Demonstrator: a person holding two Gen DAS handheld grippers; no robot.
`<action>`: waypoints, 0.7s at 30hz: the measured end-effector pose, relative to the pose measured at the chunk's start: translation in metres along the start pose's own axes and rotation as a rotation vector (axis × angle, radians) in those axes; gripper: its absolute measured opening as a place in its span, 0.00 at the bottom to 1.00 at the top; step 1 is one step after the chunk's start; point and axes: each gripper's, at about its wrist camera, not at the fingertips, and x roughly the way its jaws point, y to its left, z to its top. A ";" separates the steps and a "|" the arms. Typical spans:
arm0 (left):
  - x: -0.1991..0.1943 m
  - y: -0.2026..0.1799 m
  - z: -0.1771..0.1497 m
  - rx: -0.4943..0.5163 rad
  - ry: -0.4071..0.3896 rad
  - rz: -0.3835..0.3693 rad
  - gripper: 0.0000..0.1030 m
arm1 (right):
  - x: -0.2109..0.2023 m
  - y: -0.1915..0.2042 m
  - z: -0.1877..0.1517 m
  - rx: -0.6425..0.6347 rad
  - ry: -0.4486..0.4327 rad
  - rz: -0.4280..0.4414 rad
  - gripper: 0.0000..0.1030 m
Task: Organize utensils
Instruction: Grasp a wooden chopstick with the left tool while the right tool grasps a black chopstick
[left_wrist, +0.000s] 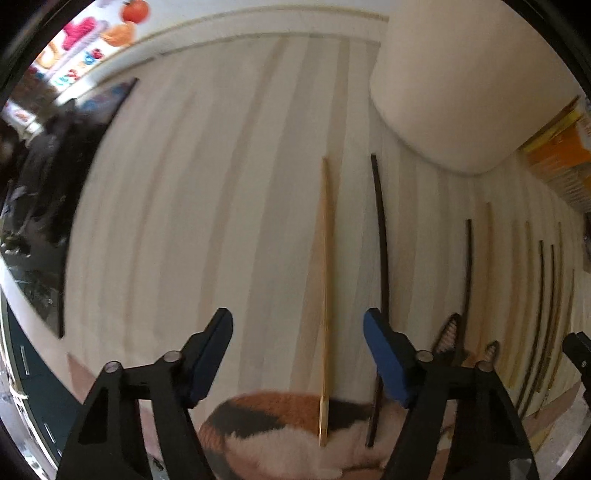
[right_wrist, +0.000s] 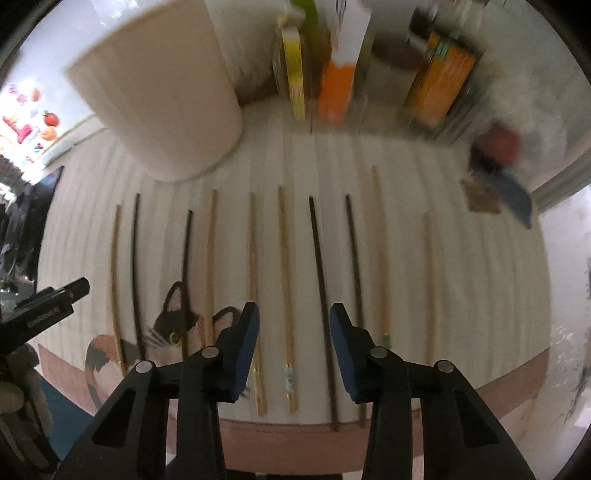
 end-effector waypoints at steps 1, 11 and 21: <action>0.006 -0.001 0.002 0.004 0.013 -0.003 0.56 | 0.007 0.000 0.003 0.007 0.012 0.001 0.40; 0.007 -0.009 -0.001 0.062 0.018 -0.048 0.05 | 0.048 0.038 0.032 0.005 0.118 0.098 0.40; -0.014 0.010 -0.034 0.097 0.022 -0.034 0.04 | 0.085 0.100 0.033 -0.056 0.235 0.140 0.37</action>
